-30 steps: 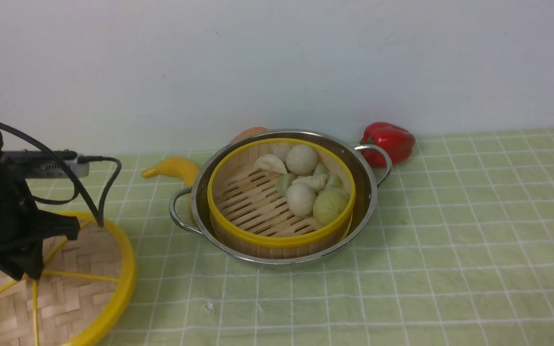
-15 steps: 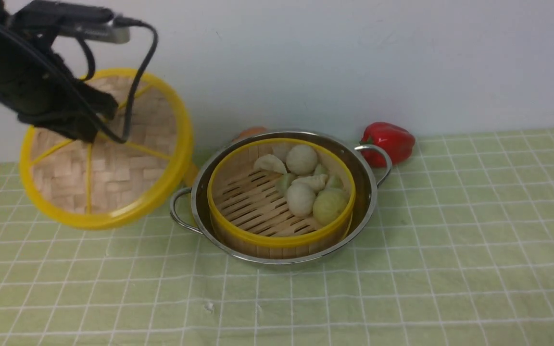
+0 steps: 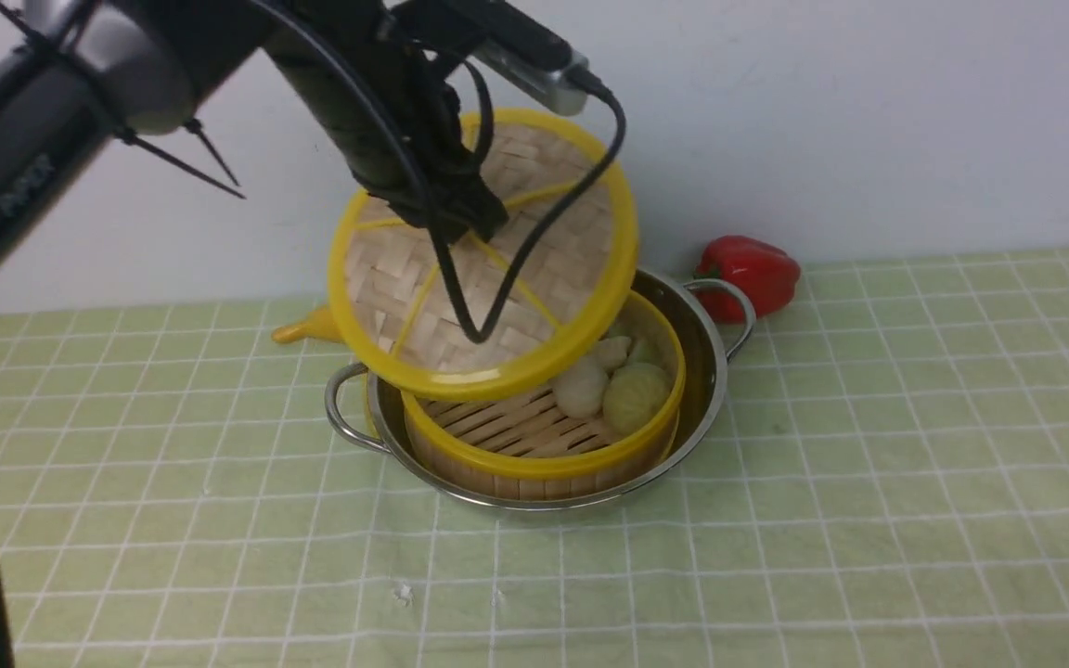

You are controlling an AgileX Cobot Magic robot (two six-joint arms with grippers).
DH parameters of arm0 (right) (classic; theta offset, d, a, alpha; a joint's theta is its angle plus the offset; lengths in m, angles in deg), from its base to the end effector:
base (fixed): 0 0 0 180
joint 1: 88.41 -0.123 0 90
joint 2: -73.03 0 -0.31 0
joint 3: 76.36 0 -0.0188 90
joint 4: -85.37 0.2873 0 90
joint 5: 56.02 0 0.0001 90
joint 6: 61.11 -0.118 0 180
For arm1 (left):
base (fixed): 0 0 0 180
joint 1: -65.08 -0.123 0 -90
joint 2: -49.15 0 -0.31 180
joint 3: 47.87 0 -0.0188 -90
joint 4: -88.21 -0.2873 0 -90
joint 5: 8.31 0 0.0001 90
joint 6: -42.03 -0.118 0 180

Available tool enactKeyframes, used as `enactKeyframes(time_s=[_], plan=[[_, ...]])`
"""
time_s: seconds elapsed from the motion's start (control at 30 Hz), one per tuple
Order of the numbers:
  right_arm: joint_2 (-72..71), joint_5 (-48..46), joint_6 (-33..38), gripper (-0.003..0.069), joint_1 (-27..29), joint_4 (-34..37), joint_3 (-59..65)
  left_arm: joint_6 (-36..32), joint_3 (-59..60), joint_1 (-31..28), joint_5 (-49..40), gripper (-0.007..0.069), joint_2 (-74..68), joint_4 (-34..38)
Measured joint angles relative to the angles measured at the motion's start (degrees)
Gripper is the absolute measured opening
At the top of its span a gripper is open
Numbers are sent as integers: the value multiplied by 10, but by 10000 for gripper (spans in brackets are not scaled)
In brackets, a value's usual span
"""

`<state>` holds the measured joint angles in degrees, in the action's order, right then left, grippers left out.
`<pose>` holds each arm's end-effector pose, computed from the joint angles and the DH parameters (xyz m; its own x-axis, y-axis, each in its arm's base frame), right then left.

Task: Place the steamer in the pot on the green tablecloth, and put the lid on the steamer.
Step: 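Place the yellow bamboo steamer lid onto the steamer in the pot with the left gripper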

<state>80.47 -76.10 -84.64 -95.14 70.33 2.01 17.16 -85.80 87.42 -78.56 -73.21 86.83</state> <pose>0.0917 0.0002 0.1719 -0.2629 0.1322 -0.9557 0.0116 0.9909 0.1339 0.4639 -0.1877 0.3248 -0.5969 0.7078 -0.3778 0.6931 0.6921 0.2016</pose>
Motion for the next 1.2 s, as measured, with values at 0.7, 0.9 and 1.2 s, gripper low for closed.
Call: enactKeyframes(time_s=[0.7, 0.9, 1.2], plan=[[0, 0, 0, 242, 0, 0, 0, -66, -1, 40, -1, 106, -59, -20], [0, 0, 0, 242, 0, 0, 0, -74, -2, 40, -1, 106, -77, -20], [0, 0, 0, 242, 0, 0, 0, -77, -3, 40, -1, 106, -85, -16]])
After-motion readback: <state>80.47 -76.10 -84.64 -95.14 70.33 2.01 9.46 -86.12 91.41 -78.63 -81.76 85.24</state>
